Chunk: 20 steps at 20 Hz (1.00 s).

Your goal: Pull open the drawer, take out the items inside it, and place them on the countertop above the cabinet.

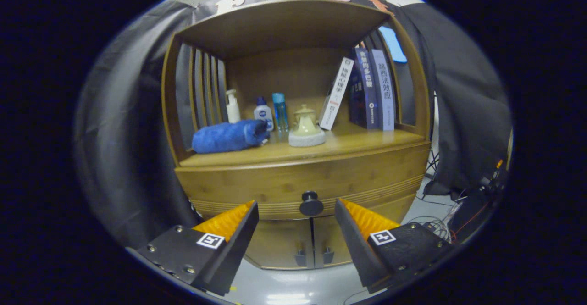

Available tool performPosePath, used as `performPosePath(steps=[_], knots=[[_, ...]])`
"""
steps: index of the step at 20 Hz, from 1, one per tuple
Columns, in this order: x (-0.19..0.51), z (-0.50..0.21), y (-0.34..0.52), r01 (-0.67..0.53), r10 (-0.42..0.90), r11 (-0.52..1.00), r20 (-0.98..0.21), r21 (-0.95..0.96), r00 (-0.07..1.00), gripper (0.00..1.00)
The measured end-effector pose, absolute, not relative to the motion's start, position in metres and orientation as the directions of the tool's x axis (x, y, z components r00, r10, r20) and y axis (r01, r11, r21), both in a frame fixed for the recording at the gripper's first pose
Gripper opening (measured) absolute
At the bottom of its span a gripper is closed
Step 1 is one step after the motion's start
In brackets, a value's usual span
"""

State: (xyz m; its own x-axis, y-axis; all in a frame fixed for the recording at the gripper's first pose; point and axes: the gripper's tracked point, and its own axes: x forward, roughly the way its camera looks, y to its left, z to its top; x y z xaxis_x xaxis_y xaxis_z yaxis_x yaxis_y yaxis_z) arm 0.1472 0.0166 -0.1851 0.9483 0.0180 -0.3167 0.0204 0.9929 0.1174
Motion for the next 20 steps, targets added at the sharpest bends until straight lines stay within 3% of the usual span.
performPosePath(steps=[14,20], knots=[[0.011,0.050,0.033,-0.027,0.026,0.999,0.008,0.024,1.000,0.99],[-0.017,0.076,0.009,-0.015,0.013,0.998,0.031,0.053,0.999,0.99]])
